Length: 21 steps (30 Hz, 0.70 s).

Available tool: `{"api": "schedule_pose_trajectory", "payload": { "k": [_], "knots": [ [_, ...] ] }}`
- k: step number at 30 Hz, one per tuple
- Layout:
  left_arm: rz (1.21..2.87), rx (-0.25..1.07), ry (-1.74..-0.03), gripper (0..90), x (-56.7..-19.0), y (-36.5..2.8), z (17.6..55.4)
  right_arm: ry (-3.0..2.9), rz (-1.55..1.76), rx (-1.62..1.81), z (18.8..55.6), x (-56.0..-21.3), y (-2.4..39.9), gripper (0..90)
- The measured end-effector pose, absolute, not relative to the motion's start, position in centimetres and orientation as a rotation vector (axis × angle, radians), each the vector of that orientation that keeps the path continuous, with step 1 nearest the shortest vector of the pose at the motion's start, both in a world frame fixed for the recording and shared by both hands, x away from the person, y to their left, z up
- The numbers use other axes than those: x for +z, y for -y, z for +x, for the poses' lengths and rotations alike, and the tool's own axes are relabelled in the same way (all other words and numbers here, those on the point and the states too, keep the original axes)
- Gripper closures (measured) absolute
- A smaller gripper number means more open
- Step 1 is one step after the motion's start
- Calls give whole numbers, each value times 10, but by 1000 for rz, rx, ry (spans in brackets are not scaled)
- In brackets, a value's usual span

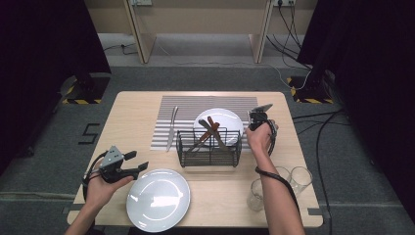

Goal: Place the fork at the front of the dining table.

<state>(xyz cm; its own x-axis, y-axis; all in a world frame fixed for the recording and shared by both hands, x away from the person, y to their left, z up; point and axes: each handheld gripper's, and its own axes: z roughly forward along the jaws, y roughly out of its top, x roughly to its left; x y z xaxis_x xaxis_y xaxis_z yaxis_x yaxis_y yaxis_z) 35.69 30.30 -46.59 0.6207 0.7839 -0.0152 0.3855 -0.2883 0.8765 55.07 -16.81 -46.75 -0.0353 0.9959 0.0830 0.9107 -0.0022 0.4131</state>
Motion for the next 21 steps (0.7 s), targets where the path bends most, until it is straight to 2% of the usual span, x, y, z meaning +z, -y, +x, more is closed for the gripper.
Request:
{"api": "schedule_pose_trajectory", "payload": {
  "k": [21],
  "knots": [
    [1903,529,-924,325,-465,-301,356,-2002,2031,648,537,-450,186,676]
  ]
}}
